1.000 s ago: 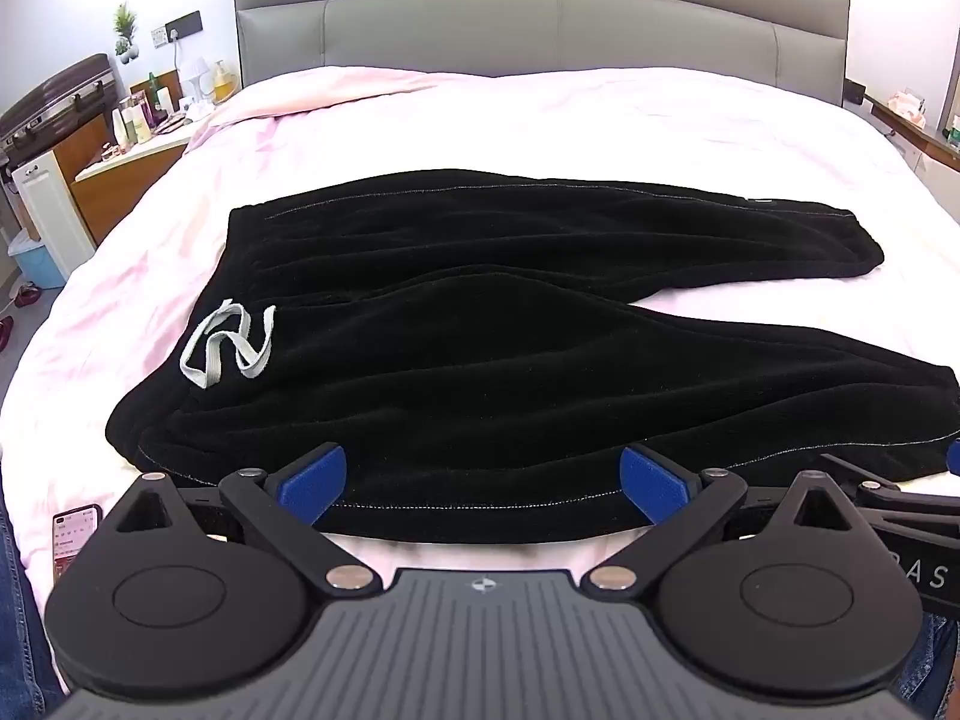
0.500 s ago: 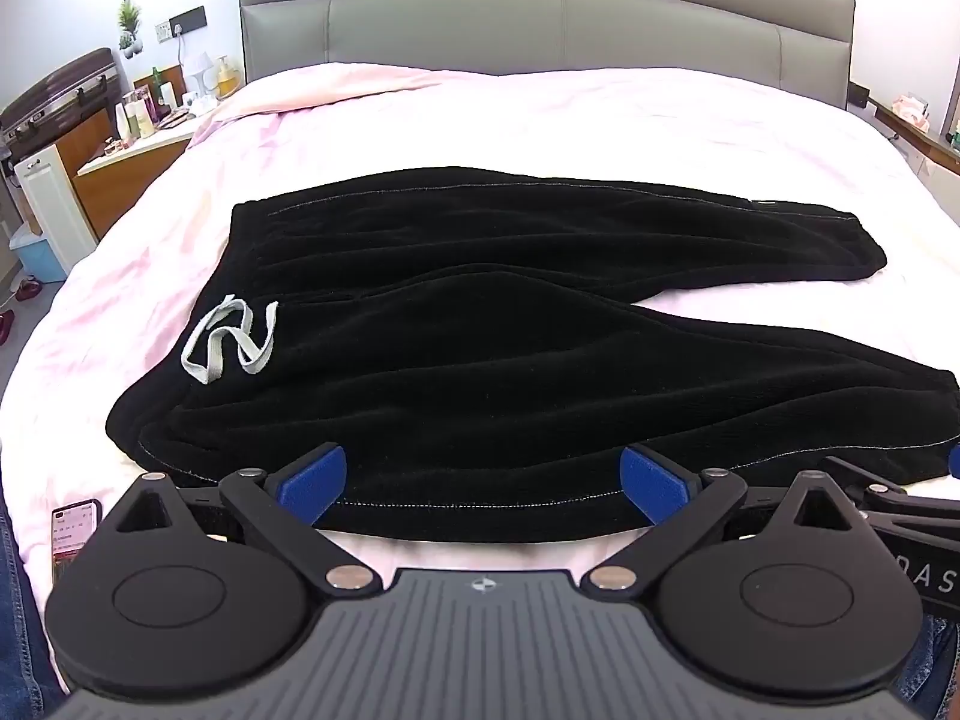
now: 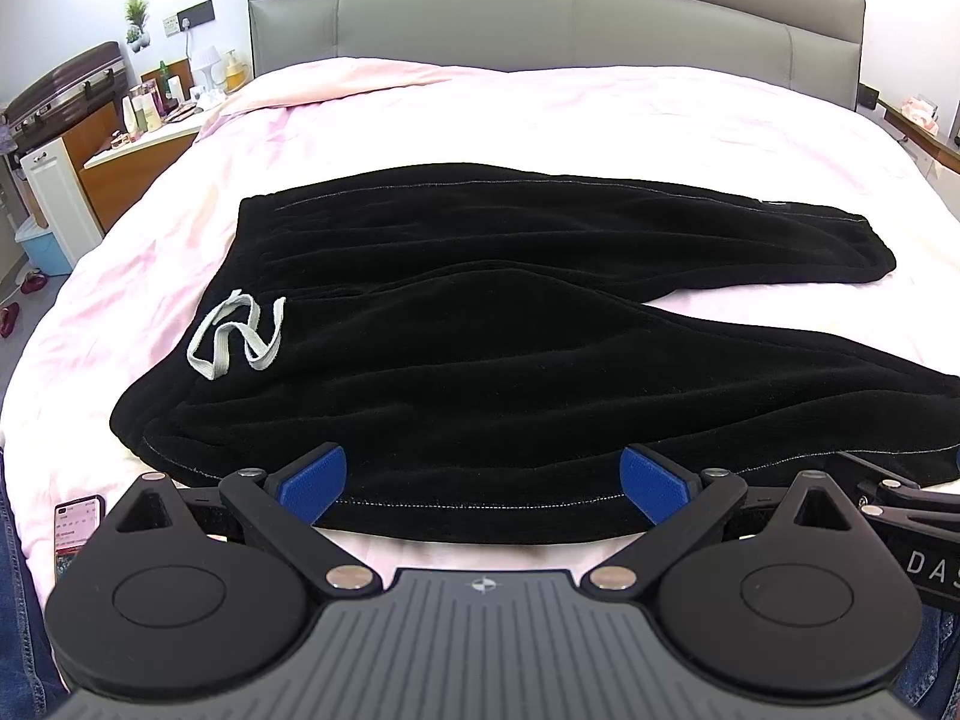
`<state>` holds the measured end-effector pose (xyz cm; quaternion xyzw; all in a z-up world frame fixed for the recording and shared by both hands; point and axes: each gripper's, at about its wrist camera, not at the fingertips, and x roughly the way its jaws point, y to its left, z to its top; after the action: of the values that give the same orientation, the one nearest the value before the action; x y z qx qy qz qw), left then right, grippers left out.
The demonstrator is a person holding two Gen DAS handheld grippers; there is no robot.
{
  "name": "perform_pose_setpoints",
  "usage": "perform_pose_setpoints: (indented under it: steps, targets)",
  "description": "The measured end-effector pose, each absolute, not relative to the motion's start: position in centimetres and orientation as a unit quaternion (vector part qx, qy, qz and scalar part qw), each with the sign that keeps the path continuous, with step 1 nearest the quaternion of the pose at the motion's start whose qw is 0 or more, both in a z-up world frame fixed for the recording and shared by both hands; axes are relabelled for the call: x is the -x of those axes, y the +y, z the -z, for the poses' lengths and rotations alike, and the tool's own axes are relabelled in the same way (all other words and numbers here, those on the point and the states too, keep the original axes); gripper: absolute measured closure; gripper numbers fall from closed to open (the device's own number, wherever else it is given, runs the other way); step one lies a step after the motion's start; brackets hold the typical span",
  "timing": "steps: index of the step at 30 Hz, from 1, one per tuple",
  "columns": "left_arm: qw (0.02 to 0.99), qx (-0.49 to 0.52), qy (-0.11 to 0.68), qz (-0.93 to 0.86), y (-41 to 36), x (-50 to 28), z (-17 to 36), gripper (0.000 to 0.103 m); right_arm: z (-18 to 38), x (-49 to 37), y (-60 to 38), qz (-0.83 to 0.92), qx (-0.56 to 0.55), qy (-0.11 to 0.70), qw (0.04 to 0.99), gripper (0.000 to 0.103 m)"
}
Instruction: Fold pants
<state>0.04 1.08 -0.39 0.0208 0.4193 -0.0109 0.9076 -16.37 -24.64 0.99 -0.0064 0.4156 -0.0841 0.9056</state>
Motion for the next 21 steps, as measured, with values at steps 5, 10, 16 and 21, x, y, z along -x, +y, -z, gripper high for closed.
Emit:
perform_pose_setpoints:
  steps: [5,10,16,21]
  targets:
    - [0.908,-0.019,0.419,0.011,0.89,-0.01,0.00,0.000,-1.41,16.20,-24.54,0.086,0.010,0.411,0.907,0.005]
    - [0.906,-0.019,0.422,0.009,0.87,-0.31,-0.02,0.000,-1.58,15.90,-24.28,0.084,0.010,0.411,0.908,0.005]
    - [0.906,-0.018,0.423,0.005,0.93,-0.39,0.00,0.000,-1.35,15.72,-24.19,0.081,0.012,0.413,0.907,0.005]
    - [0.904,-0.018,0.427,0.003,0.89,-0.38,0.08,0.000,-1.14,15.54,-24.83,0.083,0.010,0.415,0.906,0.005]
